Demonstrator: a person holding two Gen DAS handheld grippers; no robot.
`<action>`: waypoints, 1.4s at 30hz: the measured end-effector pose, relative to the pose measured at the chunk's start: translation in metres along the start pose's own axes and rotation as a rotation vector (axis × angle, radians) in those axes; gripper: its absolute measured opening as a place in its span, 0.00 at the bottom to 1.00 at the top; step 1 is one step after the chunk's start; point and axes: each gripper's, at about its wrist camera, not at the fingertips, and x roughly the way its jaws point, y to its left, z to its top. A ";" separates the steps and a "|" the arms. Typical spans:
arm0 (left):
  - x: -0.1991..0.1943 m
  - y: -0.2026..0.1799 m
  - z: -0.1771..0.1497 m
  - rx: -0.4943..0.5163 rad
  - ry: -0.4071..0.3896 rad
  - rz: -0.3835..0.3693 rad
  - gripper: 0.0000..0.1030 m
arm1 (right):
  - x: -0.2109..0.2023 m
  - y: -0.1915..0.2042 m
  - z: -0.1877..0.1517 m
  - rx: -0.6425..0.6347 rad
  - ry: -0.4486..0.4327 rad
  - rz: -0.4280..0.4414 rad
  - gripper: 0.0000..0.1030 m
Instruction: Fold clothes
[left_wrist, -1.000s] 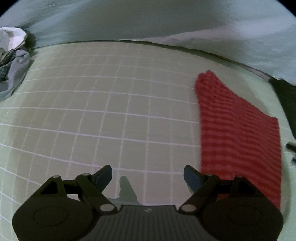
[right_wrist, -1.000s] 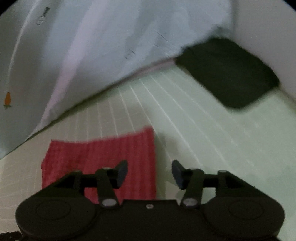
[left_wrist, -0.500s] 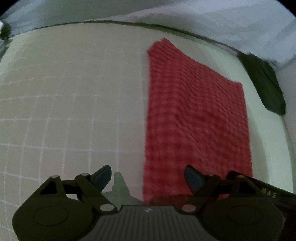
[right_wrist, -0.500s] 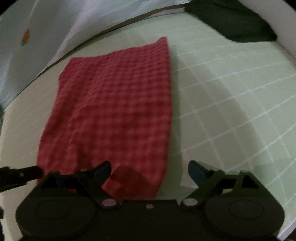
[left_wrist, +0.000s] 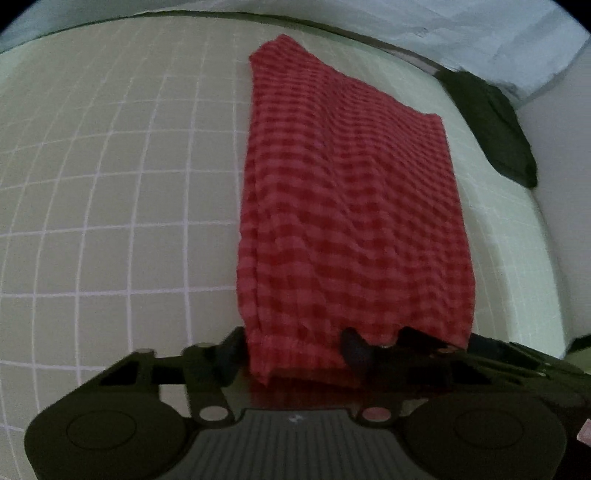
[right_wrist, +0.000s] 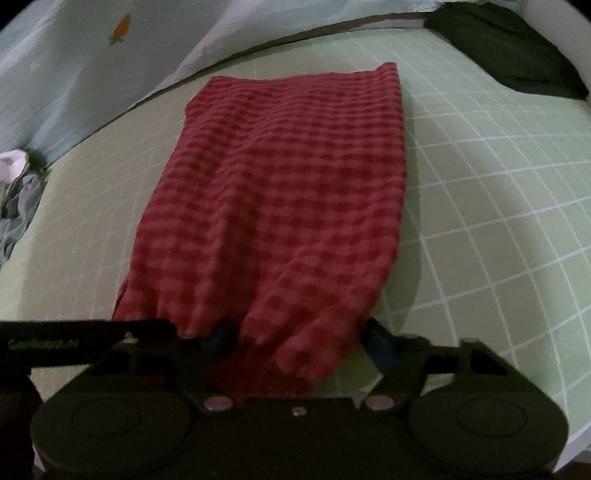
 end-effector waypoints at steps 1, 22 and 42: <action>0.000 0.000 -0.002 -0.002 0.013 -0.017 0.35 | -0.002 0.000 -0.002 -0.004 0.003 0.011 0.47; -0.073 -0.032 0.070 0.039 -0.185 -0.142 0.14 | -0.069 -0.061 0.063 0.283 -0.118 0.374 0.06; -0.012 -0.041 0.191 -0.018 -0.286 -0.090 0.26 | 0.003 -0.082 0.177 0.311 -0.207 0.236 0.19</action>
